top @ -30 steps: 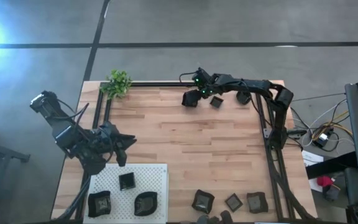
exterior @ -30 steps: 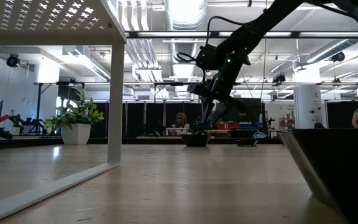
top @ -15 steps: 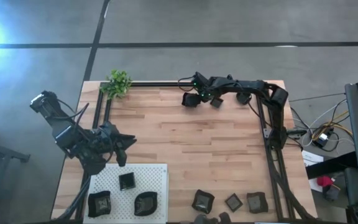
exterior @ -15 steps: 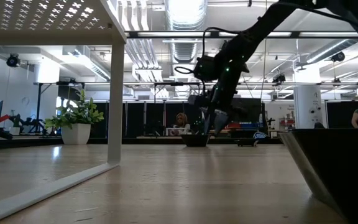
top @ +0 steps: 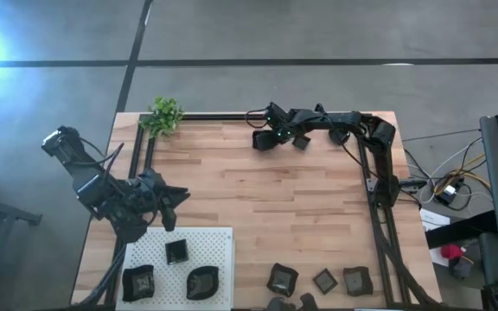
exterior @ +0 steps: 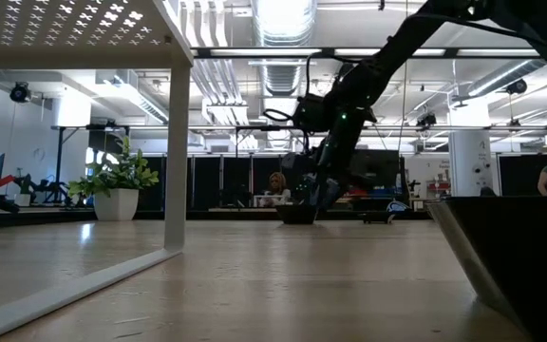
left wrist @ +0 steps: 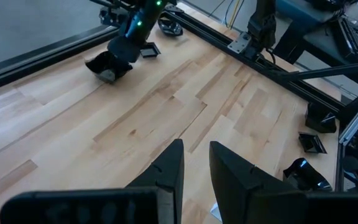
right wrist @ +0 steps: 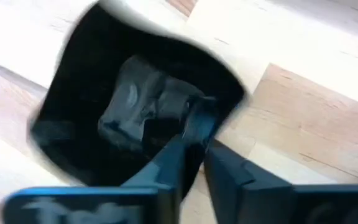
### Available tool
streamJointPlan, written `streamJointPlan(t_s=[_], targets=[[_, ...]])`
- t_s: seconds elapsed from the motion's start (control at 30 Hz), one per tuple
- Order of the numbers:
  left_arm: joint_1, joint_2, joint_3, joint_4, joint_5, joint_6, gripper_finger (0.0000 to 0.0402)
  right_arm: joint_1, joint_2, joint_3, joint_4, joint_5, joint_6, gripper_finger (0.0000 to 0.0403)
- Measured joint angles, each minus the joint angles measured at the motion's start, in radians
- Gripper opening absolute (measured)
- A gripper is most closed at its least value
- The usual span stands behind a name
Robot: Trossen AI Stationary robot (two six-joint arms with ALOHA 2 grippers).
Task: Pick & Place Mini shaped plates
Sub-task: Stack the distorted square plate on top of the distorted square plate on the shelf
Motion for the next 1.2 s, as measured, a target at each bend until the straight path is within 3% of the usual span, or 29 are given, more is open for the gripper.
streamJointPlan(t_s=[0.17, 0.6, 0.77, 0.97, 1.2], targets=[[0.000, 0.000, 0.000, 0.000, 0.001, 0.000, 0.0069, 0.003, -0.006, 0.000, 0.001, 0.024, -0.029, 0.0010], [0.000, 0.000, 0.000, 0.002, -0.010, 0.014, 0.0069, 0.052, -0.204, 0.001, -0.010, 0.108, -0.104, 0.0008], [0.001, 0.000, 0.000, 0.031, -0.056, 0.110, 0.0070, 0.130, -0.290, 0.002, -0.010, 0.140, -0.108, 0.0008], [0.036, 0.000, 0.000, 0.174, -0.083, 0.331, 0.0084, 0.245, -0.374, 0.002, -0.010, 0.234, -0.105, 0.0008], [0.122, 0.015, 0.000, 0.200, -0.161, 0.377, 0.0090, 0.356, -0.437, 0.002, 0.003, 0.375, -0.108, 0.0008]])
